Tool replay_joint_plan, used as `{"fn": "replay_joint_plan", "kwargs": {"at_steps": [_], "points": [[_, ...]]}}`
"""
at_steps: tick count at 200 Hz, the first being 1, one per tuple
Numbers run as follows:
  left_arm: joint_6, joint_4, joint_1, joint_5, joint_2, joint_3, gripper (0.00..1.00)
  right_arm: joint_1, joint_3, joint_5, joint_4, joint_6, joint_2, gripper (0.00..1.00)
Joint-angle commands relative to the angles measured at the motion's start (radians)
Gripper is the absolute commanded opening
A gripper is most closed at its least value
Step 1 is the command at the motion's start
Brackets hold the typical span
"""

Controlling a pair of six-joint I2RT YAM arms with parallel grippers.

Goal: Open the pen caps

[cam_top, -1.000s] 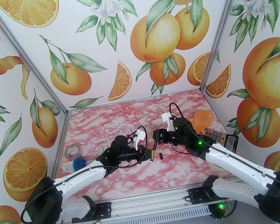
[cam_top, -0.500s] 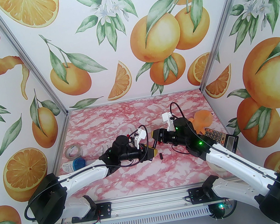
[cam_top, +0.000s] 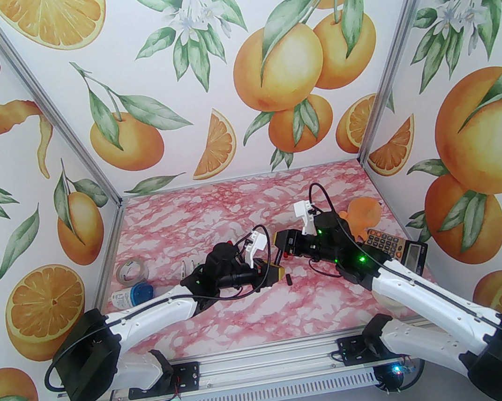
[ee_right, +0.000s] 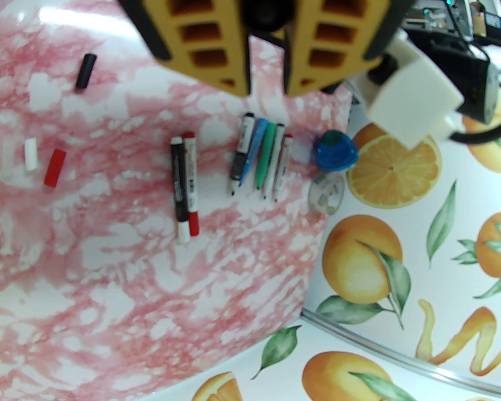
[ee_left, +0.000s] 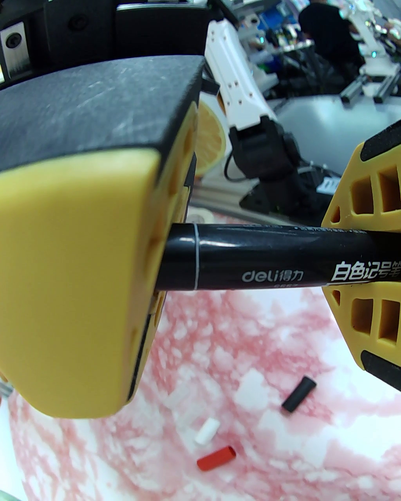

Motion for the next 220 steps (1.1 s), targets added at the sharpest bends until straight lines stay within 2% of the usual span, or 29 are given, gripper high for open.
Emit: {"fn": "replay_joint_plan", "kwargs": {"at_steps": [1,27,59,74,104,155,172,197,220], "points": [[0.101,-0.150,-0.028,-0.110,-0.034,0.053,0.00,-0.005,0.007,0.104,-0.013,0.008,-0.027,0.10],[0.152,-0.228,-0.061,-0.216,-0.053,0.060,0.00,-0.017,0.036,0.179,-0.074,0.008,-0.036,0.10],[0.134,-0.190,-0.065,-0.144,-0.043,0.041,0.00,-0.054,0.045,0.188,-0.068,0.006,-0.045,0.09],[0.110,-0.152,-0.065,-0.086,-0.031,0.032,0.00,-0.079,0.037,0.148,-0.012,-0.008,-0.049,0.09],[0.068,-0.076,-0.062,0.010,-0.028,0.011,0.00,-0.137,-0.007,-0.015,0.168,-0.029,-0.052,0.09],[-0.007,0.056,-0.023,0.107,-0.061,-0.040,0.00,-0.182,-0.024,-0.117,0.281,-0.053,-0.041,0.09],[-0.009,0.051,-0.011,0.109,-0.075,-0.047,0.00,-0.201,-0.028,-0.152,0.310,-0.055,-0.036,0.09],[0.025,-0.024,-0.009,0.059,-0.097,-0.041,0.00,-0.224,-0.008,-0.121,0.258,-0.052,-0.029,0.09],[0.054,-0.076,-0.013,0.004,-0.106,-0.029,0.00,-0.225,0.026,-0.026,0.169,-0.049,-0.024,0.09]]}}
